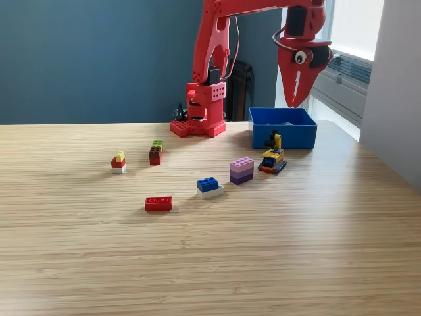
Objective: Grasp a lego block and put it in the bin.
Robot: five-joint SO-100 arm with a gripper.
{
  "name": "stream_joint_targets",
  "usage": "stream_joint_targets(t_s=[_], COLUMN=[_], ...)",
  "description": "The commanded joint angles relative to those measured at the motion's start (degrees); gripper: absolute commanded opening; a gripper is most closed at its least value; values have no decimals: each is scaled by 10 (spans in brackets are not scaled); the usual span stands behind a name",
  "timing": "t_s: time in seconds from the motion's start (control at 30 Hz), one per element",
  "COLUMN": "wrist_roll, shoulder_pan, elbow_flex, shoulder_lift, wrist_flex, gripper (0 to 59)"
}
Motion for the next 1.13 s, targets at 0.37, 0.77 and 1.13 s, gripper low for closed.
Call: stream_joint_targets(t_s=[0.37,0.77,1.13], wrist_roll=[-45,-62,-89], shoulder_pan=[158,163,202], elbow_flex=[-9,4,12], shoulder_lift=[54,54,54], wrist_flex=[23,15,-4], gripper=[1,1,1])
